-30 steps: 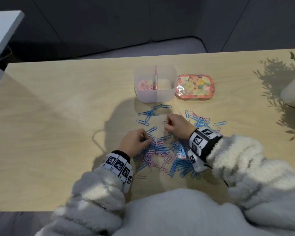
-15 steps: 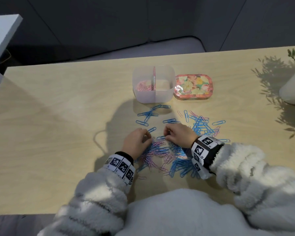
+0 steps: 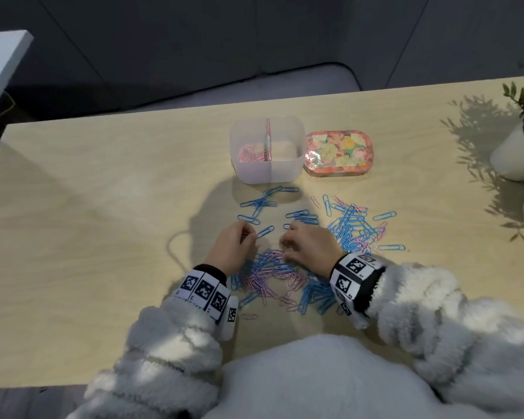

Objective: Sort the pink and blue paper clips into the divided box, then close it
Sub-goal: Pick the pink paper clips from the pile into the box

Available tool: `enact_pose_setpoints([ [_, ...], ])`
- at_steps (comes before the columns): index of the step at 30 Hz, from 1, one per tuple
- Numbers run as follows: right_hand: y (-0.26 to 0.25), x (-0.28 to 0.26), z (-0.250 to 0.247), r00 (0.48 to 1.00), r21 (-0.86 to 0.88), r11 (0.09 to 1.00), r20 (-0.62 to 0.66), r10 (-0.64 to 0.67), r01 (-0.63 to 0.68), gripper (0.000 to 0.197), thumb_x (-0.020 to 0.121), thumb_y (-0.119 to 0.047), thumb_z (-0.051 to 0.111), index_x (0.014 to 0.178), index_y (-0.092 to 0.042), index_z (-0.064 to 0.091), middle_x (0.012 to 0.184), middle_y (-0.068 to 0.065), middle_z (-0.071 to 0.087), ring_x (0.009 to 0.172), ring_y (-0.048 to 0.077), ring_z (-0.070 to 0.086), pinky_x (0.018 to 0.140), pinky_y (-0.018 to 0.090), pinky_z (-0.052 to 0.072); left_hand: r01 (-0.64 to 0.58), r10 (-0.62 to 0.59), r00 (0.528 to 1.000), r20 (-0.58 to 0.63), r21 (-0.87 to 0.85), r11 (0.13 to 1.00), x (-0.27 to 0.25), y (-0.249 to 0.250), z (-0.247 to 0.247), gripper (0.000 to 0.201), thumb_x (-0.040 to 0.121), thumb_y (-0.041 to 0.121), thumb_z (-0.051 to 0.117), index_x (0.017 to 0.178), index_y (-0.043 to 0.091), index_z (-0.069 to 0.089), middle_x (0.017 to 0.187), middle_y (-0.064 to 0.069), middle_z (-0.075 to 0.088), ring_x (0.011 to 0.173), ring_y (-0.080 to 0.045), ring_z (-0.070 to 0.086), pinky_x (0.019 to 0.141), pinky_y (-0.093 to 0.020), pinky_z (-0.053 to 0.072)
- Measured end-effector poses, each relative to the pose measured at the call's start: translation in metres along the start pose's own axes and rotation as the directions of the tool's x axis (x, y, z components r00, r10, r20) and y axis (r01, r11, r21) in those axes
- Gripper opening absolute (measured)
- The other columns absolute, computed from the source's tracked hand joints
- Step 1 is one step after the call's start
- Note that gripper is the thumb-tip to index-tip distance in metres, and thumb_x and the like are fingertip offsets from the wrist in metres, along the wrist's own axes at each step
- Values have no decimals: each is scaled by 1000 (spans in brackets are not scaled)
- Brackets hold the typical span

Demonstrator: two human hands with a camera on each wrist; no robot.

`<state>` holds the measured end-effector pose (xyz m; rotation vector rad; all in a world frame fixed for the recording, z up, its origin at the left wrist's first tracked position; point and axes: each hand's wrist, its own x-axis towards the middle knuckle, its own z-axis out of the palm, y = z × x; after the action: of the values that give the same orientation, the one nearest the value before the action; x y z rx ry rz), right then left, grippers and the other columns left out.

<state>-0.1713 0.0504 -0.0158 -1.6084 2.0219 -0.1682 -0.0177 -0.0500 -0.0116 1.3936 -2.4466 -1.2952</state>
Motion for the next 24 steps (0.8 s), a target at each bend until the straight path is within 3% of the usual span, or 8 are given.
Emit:
enact_pose_setpoints([
  [3, -6, 0, 1, 999, -50, 998, -2, -35, 35, 25, 87, -32, 54, 107, -21, 66, 107, 2, 56, 102, 24, 58, 73, 35, 43, 4, -2, 998, 60, -30, 1000, -2, 1, 1, 7, 92, 15, 45, 91, 13, 52, 84, -4, 60, 78, -22, 55, 73, -34, 45],
  [6, -9, 1, 1, 996, -118, 989, 6, -88, 88, 26, 91, -30, 48, 108, -20, 66, 108, 3, 57, 102, 23, 58, 68, 33, 40, -29, 23, 995, 99, 57, 998, -7, 2, 10, 12, 90, 13, 40, 89, 10, 52, 87, -10, 65, 80, -28, 57, 73, -39, 45],
  [10, -12, 1, 3, 998, -140, 988, 5, -59, 59, 20, 91, -27, 51, 102, -16, 63, 109, 4, 58, 100, 28, 59, 75, 36, 43, -114, 99, 992, 76, 231, 966, -14, -6, 17, 20, 91, 23, 48, 78, 9, 53, 79, -8, 59, 72, -22, 50, 63, -31, 36],
  [16, 2, 4, -7, 998, 41, 998, 13, 54, -54, 14, 89, -19, 50, 92, -9, 59, 99, 7, 62, 91, 27, 60, 74, 37, 47, -94, 86, 995, 40, 298, 950, -11, -21, 5, 13, 88, 15, 53, 84, 6, 60, 90, -12, 66, 87, -28, 58, 70, -32, 39],
  [20, 11, 12, -43, 996, 258, 963, -36, 87, -75, 16, 86, -22, 58, 82, -7, 63, 87, 10, 68, 81, 27, 62, 74, 40, 51, -80, 83, 996, -13, 154, 985, -8, -18, -5, 15, 91, 14, 51, 91, 6, 64, 89, -7, 68, 83, -21, 60, 76, -32, 46],
  [24, -4, 39, -94, 989, 320, 947, -142, 29, 18, 23, 85, -21, 60, 78, 0, 63, 80, 12, 67, 73, 26, 60, 69, 36, 49, 13, -13, 1000, 8, -100, 995, 0, -7, -5, 19, 95, 12, 42, 89, 9, 60, 73, 2, 62, 68, -11, 58, 56, -6, 42],
])
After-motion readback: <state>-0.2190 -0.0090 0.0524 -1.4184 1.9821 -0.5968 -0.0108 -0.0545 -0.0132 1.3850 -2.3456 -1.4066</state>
